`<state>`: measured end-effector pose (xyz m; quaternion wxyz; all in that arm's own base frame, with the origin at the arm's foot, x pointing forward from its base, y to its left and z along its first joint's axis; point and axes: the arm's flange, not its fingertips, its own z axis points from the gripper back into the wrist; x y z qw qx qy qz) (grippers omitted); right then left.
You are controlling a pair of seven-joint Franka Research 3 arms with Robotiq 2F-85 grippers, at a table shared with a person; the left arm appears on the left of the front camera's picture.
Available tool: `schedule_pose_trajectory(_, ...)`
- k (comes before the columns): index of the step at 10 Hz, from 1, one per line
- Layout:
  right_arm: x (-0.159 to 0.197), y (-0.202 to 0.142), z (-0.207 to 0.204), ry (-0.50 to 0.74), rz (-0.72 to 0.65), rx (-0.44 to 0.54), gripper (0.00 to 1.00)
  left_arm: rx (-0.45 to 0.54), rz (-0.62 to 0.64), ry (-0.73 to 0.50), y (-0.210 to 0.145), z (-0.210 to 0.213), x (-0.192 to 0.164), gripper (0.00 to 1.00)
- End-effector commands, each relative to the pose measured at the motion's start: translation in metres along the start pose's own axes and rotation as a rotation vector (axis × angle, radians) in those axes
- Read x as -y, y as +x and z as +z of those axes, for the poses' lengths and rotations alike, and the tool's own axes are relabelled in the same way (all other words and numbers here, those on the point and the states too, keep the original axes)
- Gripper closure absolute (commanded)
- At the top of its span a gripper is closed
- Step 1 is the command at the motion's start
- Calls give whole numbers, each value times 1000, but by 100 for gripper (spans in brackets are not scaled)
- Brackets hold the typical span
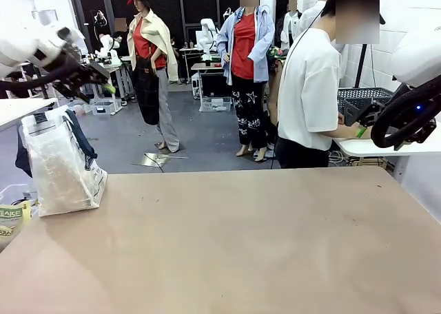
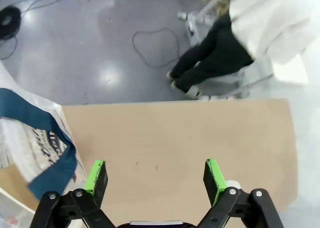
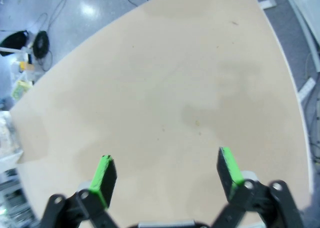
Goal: Transfer purchased items from the store into the shopping bag.
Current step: Move the Reusable shopping bag to the right side of the table.
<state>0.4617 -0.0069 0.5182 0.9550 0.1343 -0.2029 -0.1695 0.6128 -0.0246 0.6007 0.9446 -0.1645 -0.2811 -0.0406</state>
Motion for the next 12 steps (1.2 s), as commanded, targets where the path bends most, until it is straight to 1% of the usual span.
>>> schedule_pose_trajectory(1, 1, 1, 1, -7, 5, -4, 0, -93, -134, 60, -7, -30, 28, 0)
schedule_pose_trajectory(4, 1, 1, 1, -7, 5, -4, 0, -193, -250, 100, -16, -83, 81, 0)
schedule_pose_trajectory(5, 1, 1, 1, -7, 5, -4, 0, -261, -306, 113, -19, -104, 93, 0)
schedule_pose_trajectory(6, 1, 1, 1, -7, 5, -4, 0, -297, -312, 136, -19, -116, 96, 0)
schedule_pose_trajectory(8, 1, 1, 1, -7, 5, -4, 0, -334, -327, 139, -21, -124, 96, 0)
schedule_pose_trajectory(9, 1, 1, 1, -7, 5, -4, 0, -290, -320, 114, -36, -125, 99, 0)
schedule_pose_trajectory(12, 1, 1, 1, -7, 5, -4, 0, -290, -320, 114, -36, -125, 99, 0)
